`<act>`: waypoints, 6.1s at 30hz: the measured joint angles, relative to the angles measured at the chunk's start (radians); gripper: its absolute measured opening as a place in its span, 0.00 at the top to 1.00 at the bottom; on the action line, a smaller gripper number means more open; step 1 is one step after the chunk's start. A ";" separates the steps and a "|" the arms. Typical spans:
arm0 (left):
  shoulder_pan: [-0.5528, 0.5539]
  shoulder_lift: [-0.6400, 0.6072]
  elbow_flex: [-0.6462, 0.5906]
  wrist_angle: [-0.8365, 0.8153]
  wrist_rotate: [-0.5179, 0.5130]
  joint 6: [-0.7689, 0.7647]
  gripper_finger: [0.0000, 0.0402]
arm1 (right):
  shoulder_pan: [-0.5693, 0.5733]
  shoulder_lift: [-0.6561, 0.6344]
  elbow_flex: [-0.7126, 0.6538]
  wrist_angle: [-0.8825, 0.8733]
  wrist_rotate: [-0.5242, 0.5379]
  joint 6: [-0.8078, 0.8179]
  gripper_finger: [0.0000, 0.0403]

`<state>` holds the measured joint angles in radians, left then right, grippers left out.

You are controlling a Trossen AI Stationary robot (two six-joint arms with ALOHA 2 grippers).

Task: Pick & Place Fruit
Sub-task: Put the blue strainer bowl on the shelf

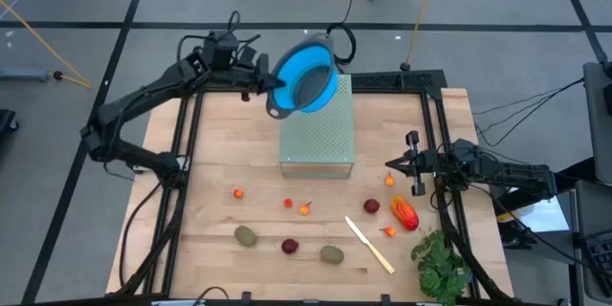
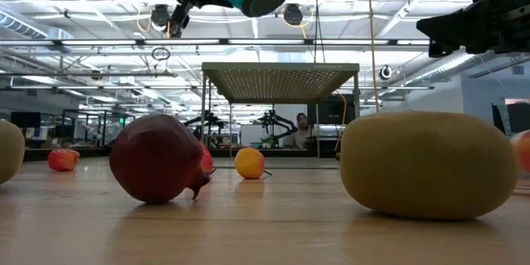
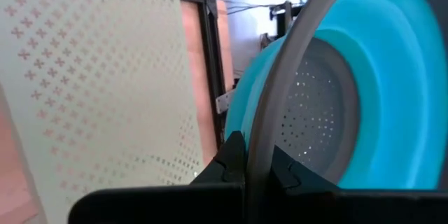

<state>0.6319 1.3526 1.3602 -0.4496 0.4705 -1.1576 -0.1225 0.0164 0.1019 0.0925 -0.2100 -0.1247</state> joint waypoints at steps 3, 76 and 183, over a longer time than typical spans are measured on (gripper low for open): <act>-0.005 0.056 0.067 -0.054 0.002 0.024 1.00 | 0.000 0.000 0.000 0.000 0.000 0.000 1.00; -0.099 0.238 0.387 -0.366 -0.523 0.009 1.00 | 0.000 0.000 0.000 0.000 0.000 0.000 1.00; -0.143 0.455 0.384 -0.433 -0.523 -0.042 1.00 | 0.000 0.000 0.000 -0.015 -0.001 0.001 1.00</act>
<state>0.4892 1.8072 1.7443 -0.8831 -0.0528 -1.1992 -0.1223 0.0165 0.1018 0.0775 -0.2108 -0.1242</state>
